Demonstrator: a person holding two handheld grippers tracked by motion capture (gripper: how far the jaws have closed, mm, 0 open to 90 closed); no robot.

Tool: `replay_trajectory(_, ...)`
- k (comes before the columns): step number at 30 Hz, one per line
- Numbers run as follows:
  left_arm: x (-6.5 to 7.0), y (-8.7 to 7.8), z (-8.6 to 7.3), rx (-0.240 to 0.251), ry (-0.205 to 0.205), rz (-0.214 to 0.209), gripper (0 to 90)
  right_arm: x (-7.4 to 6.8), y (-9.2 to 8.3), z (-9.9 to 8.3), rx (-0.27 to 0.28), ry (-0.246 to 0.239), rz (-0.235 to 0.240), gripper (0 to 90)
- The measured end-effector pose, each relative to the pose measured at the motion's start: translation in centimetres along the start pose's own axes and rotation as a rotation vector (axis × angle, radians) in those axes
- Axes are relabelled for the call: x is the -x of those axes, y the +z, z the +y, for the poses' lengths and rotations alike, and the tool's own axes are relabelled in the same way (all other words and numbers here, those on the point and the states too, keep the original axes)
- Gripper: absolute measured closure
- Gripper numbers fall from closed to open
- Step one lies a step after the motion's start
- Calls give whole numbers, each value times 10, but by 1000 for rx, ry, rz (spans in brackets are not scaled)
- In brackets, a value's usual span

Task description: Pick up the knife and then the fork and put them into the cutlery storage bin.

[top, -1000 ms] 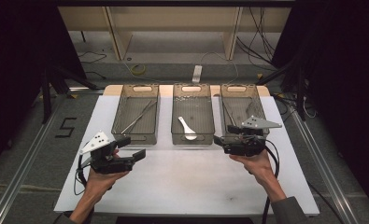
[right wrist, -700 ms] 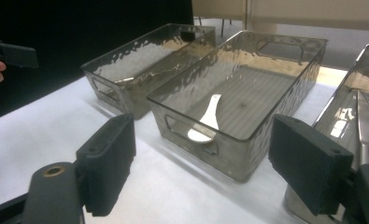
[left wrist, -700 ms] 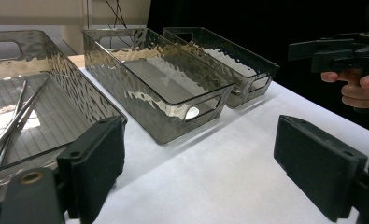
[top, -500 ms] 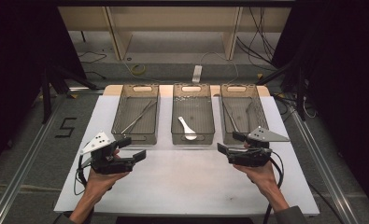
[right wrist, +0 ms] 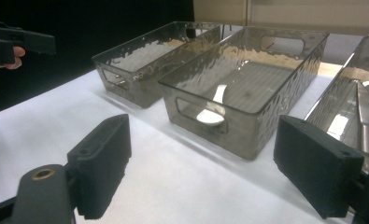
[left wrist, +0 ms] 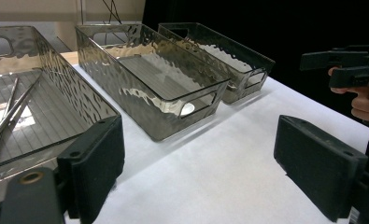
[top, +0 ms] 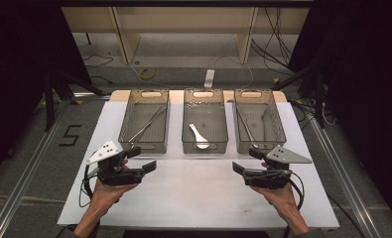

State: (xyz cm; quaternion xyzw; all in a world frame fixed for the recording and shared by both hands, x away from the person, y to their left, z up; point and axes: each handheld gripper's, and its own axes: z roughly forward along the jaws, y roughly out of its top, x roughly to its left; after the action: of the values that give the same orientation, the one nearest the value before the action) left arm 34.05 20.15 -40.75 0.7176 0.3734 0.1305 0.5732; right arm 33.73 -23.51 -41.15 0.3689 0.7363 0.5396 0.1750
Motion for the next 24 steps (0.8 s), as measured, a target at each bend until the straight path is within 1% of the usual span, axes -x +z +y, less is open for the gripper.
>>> replay_trajectory(5, 0, 0, 0, -5, -1, -6, 157, -3, -1, -5, -15, -5, 2, 200)
replay_trajectory(14, 1, 2, -1, -17, 7, -12, 156, -6, -5, -11, -18, -5, 2, 198)
replay_trajectory(20, 1, 2, -1, -22, 8, -15, 157, -5, -6, -17, -28, -3, -3, 197)
replay_trajectory(23, 1, 2, -1, -24, 8, -17, 157, -3, -7, -19, -32, 15, -2, 197)
replay_trajectory(24, 1, 2, -1, -25, 9, -16, 157, -3, -7, -20, -35, 15, -3, 197)
